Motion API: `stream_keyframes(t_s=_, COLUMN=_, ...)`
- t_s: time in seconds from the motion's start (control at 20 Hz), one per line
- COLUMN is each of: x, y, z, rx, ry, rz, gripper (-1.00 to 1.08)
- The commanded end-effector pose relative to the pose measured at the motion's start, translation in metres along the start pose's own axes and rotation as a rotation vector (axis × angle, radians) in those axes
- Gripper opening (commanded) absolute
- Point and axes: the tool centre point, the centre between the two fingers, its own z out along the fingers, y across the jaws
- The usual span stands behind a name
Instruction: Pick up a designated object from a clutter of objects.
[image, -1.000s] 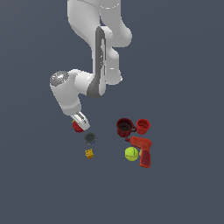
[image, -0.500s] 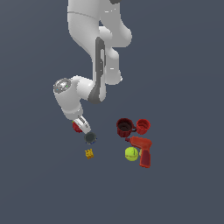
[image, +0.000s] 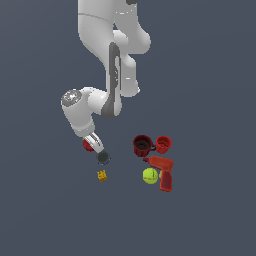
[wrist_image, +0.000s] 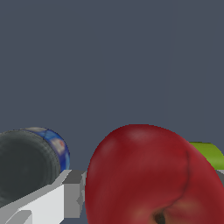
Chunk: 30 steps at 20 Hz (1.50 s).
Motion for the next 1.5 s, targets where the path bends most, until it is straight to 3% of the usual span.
stream_keyframes(t_s=0.0, x=0.000, y=0.000, z=0.000, rx=0.000, ry=0.000, rz=0.000, gripper=-1.00)
stream_keyframes(t_s=0.65, x=0.013, y=-0.007, z=-0.043, rx=-0.001, ry=0.000, rz=0.001, gripper=-1.00)
stream_keyframes(t_s=1.45, x=0.058, y=-0.030, z=-0.187, rx=-0.004, ry=0.001, rz=0.002, gripper=-1.00)
